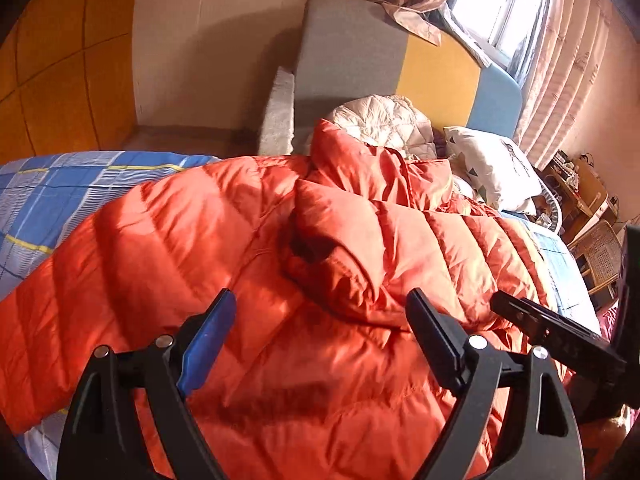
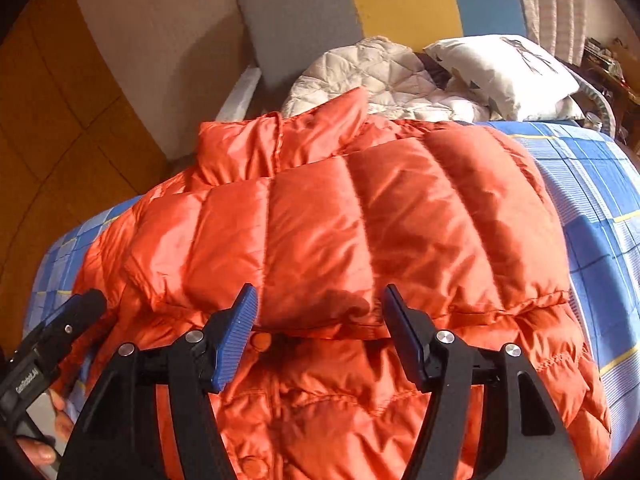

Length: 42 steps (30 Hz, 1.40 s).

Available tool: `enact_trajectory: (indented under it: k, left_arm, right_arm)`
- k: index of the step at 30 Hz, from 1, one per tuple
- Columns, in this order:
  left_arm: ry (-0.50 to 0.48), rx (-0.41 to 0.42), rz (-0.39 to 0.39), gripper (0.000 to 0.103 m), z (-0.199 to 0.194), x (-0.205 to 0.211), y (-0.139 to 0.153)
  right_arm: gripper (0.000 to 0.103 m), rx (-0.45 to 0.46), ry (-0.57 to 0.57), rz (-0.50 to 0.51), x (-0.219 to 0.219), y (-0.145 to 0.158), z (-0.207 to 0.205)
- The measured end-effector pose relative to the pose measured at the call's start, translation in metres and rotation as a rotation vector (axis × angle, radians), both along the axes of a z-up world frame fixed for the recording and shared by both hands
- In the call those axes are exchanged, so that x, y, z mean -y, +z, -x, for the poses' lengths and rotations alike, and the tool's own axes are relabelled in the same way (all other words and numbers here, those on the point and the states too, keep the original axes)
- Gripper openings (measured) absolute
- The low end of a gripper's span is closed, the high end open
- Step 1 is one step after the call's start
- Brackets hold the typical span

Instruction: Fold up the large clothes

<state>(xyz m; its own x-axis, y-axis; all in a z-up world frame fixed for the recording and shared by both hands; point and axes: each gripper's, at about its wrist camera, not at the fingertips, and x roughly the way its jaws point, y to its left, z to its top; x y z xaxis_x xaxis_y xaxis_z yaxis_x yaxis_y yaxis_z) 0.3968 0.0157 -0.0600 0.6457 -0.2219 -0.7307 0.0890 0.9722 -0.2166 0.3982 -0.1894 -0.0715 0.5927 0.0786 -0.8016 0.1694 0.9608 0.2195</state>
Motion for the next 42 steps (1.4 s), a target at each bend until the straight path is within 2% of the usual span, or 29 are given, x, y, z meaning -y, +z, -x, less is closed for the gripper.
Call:
enact_trajectory:
  k: [5,7,8,9,10,11,22,23,26,27,28,29,32,34,42]
  left_arm:
    - [0.017,-0.044,0.016,0.071,-0.020,0.003,-0.015]
    - [0.008,-0.075,0.037,0.049,-0.024,0.002,-0.022]
    - [0.006,-0.078,0.039,0.045,-0.025,0.002,-0.025]
    - [-0.006,-0.075,0.045,0.028,-0.024,0.003,-0.026]
    - [-0.027,-0.078,0.046,0.003,-0.024,0.004,-0.028]
    - [-0.025,-0.077,0.032,0.000,-0.024,0.005,-0.030]
    - [0.025,-0.111,0.018,0.000,-0.015,-0.016,-0.056]
    - [0.048,-0.112,-0.006,0.000,-0.012,-0.017,-0.058]
    - [0.063,-0.113,0.039,0.002,0.000,-0.027,-0.052]
    - [0.080,-0.095,0.030,0.017,0.007,-0.031,-0.047]
    - [0.095,-0.080,0.048,0.040,0.016,-0.037,-0.042]
    - [0.113,-0.069,0.063,0.046,0.023,-0.043,-0.039]
    - [0.157,-0.053,0.074,0.048,0.047,-0.062,-0.031]
    - [0.185,-0.039,0.054,0.050,0.062,-0.075,-0.028]
    - [0.358,-0.066,0.019,0.060,0.125,-0.159,-0.034]
  right_arm:
    - [0.064,-0.002,-0.032,0.049,0.021,-0.002,0.002]
    - [0.064,-0.002,-0.045,0.054,0.026,-0.003,0.002]
    - [0.064,0.000,-0.048,0.055,0.028,-0.003,0.002]
    - [0.064,0.002,-0.053,0.058,0.029,-0.004,0.001]
    - [0.064,0.002,-0.057,0.059,0.030,-0.004,0.001]
    - [0.064,0.002,-0.054,0.062,0.030,-0.005,0.001]
    - [0.064,-0.085,-0.020,0.115,0.014,-0.043,-0.017]
    - [0.064,-0.088,-0.022,0.123,0.013,-0.044,-0.017]
    - [0.067,-0.082,-0.024,0.105,0.013,-0.040,-0.017]
    - [0.068,-0.076,-0.024,0.102,0.013,-0.037,-0.015]
    - [0.068,-0.069,-0.026,0.104,0.013,-0.034,-0.012]
    - [0.070,-0.058,-0.027,0.099,0.012,-0.032,-0.009]
    - [0.072,-0.037,-0.015,0.102,0.004,-0.025,0.002]
    - [0.072,-0.032,0.005,0.114,-0.004,-0.023,0.010]
    - [0.072,0.005,0.054,0.169,-0.029,-0.009,0.036]
